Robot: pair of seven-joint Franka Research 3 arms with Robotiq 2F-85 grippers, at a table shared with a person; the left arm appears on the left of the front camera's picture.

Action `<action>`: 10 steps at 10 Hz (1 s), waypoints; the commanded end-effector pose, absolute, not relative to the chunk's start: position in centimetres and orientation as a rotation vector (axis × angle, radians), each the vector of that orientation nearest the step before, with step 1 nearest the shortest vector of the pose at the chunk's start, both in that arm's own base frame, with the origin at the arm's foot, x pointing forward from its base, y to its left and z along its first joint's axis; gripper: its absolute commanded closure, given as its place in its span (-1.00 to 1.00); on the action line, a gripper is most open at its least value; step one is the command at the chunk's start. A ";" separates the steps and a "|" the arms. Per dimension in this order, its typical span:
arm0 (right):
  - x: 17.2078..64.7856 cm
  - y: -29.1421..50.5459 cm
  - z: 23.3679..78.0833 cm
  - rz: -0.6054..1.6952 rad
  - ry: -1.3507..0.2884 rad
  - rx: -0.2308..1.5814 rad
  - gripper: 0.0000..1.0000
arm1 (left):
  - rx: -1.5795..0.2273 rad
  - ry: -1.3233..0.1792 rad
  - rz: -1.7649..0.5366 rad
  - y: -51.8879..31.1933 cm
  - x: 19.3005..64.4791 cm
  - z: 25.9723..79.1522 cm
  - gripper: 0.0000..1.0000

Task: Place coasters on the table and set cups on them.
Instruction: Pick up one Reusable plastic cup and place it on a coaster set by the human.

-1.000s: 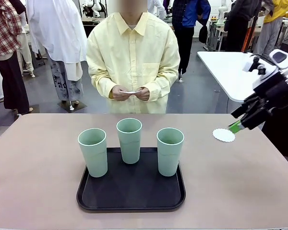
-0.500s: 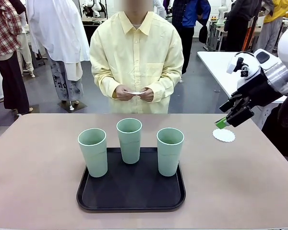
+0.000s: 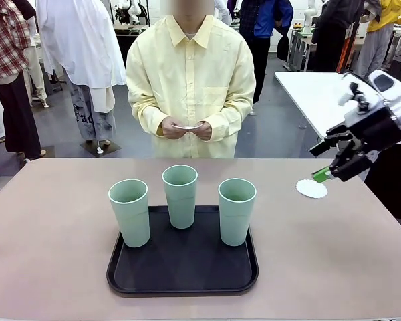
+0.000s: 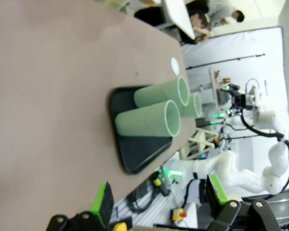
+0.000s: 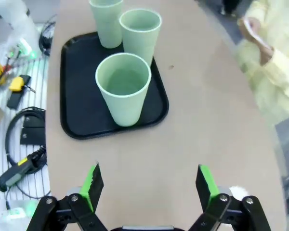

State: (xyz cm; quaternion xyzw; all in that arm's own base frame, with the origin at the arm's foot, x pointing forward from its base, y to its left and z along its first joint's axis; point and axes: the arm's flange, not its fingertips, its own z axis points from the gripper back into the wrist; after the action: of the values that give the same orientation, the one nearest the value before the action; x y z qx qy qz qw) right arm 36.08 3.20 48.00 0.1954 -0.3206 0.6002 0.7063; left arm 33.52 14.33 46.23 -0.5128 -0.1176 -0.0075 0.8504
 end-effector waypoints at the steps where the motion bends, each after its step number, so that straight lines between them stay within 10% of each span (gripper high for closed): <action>1: 40.1 1.0 44.6 1.430 -0.887 0.654 -1.00 | -1.096 -0.265 -0.027 14.4 33.6 46.3 -1.00; 4: 41.9 0.6 41.1 1.284 -1.133 0.804 -1.00 | -1.096 -0.265 -0.027 14.4 33.6 46.3 -1.00; 10: 41.1 3.5 34.4 1.300 -0.938 0.914 -1.00 | -1.096 -0.265 -0.027 14.4 33.6 46.3 -1.00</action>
State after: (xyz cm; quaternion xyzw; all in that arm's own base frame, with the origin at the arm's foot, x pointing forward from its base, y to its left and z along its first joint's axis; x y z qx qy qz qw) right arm 41.07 3.40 34.74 0.3943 -0.4156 0.5500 0.6077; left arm 33.53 14.32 46.23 -0.5129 -0.1174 -0.0076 0.8503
